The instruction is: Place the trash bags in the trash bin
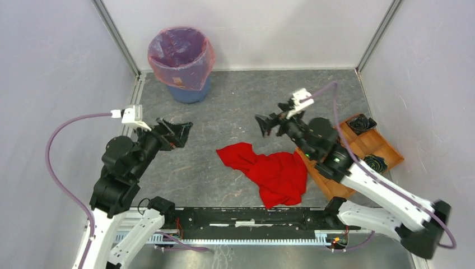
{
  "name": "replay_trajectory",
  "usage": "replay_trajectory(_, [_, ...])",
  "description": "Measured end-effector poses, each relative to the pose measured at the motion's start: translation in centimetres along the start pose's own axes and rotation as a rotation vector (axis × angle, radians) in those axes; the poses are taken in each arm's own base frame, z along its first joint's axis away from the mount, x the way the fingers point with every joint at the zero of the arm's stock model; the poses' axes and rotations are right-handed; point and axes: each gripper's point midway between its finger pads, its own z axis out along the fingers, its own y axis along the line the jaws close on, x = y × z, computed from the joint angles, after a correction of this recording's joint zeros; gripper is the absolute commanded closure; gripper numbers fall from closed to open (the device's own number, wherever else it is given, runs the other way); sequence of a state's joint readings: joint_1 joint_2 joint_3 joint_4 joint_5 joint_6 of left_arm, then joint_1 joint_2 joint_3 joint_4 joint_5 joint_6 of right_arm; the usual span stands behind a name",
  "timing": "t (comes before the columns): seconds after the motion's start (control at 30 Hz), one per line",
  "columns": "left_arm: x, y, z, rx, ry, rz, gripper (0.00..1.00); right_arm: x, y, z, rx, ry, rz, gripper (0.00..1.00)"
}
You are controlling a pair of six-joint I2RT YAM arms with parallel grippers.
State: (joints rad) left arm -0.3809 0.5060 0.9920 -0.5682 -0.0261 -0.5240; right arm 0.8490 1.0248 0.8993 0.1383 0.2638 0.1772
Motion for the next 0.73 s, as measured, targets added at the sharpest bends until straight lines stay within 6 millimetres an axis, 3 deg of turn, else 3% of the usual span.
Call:
replay_trajectory(0.2, [-2.3,-0.9,2.3,-0.014,-0.014,0.033,0.00,-2.7,-2.8,-8.1,0.035,-0.001,-0.085,0.02])
replay_trajectory(0.37, [-4.8,-1.7,2.3,-0.010,-0.071,0.054,0.00,-5.8,-4.1,-12.0,0.058,-0.056,-0.106,0.02])
replay_trajectory(0.53, [-5.6,-2.0,2.1,-0.010,-0.094,0.058,0.00,-8.5,-5.5,-14.3,0.111,-0.132,-0.099,0.02])
replay_trajectory(0.73, [-5.7,-1.8,2.1,-0.021,-0.100,0.057,0.00,-8.0,-6.7,-14.6,0.176,-0.105,-0.105,0.02])
